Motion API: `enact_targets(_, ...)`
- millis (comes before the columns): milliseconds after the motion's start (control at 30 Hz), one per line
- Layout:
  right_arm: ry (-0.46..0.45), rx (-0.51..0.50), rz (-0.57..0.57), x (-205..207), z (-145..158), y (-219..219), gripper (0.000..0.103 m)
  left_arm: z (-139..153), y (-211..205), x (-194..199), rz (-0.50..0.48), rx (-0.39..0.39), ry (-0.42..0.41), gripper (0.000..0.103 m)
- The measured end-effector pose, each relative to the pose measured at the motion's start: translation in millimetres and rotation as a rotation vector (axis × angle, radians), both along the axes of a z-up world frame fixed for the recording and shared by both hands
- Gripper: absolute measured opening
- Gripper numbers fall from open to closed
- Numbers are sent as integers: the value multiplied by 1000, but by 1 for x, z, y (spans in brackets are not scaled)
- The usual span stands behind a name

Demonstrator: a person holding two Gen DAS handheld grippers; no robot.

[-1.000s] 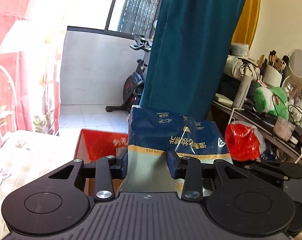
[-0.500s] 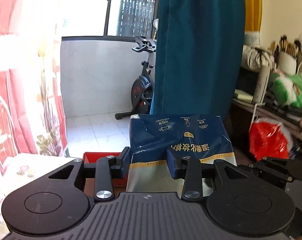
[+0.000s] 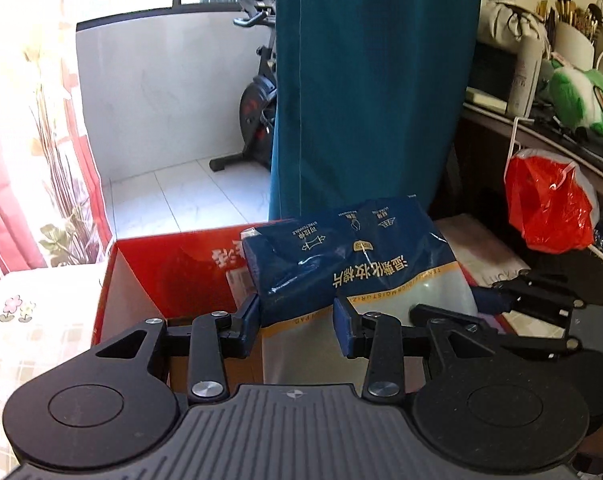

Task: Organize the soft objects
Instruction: 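Open the right tool to drop the blue bag into the box, then lower the right tool onto the white mesh bundle and grasp it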

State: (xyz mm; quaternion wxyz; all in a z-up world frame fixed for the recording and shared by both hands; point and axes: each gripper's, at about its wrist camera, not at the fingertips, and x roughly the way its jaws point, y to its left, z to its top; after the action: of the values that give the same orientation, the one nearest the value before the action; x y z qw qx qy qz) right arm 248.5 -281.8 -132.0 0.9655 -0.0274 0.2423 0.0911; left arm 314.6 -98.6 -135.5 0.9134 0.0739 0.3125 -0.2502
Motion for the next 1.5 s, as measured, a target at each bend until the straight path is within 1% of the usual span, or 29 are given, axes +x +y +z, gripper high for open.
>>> enact_targets(33, 7, 6, -11, 1, -1, -1, 25, -2, 0, 1, 11, 9, 2, 52)
enact_targets(67, 7, 12, -24, -1, -2, -3, 27, -4, 1, 2, 25, 18, 0, 57)
enact_targets(100, 2, 20, -31, -2, -2, -4, 32, -4, 2, 1, 35, 21, -7, 62)
enact_targets(233, -15, 38, -42, -14, 0, -7, 34, -2, 10, -6, 40, 13, -5, 63)
enact_targets(367, -22, 76, -37, -28, 7, -7, 34, 5, 18, -20, 44, 22, -25, 63)
enact_targets(500, -36, 112, -32, -51, 17, -3, 34, 14, 31, -38, 84, 27, -34, 63)
enact_targets(567, -52, 145, -34, -64, 21, 1, 34, 16, 39, -55, 106, 43, -53, 63)
enact_targets(667, -75, 186, -30, -88, 21, 5, 34, 18, 55, -81, 105, 19, -59, 63)
enact_targets(833, -50, 197, -20, -122, 17, 17, 34, 12, 81, -123, 111, -25, -36, 63)
enact_targets(967, -23, 164, 16, -150, 15, 29, 34, 1, 100, -154, 137, -38, -7, 64)
enact_targets(1033, 0, 149, 25, -165, 12, 32, 34, -5, 110, -168, 150, -47, 9, 69)
enact_targets(1200, 80, 149, 11, -195, 2, 30, 39, -22, 124, -192, 149, -67, 63, 69)
enact_targets(1267, 111, 140, -3, -206, -3, 29, 44, -30, 124, -200, 150, -64, 81, 71)
enact_targets(1333, 149, 133, -7, -216, -8, 29, 55, -38, 124, -207, 162, -54, 100, 78)
enact_targets(1367, 171, 129, -4, -220, -11, 30, 58, -42, 124, -209, 164, -49, 109, 79)
enact_targets(1433, 202, 108, 7, -229, -16, 34, 70, -50, 124, -215, 148, -47, 121, 82)
enact_targets(1500, 228, 84, 16, -234, -21, 36, 78, -58, 124, -215, 143, -45, 135, 84)
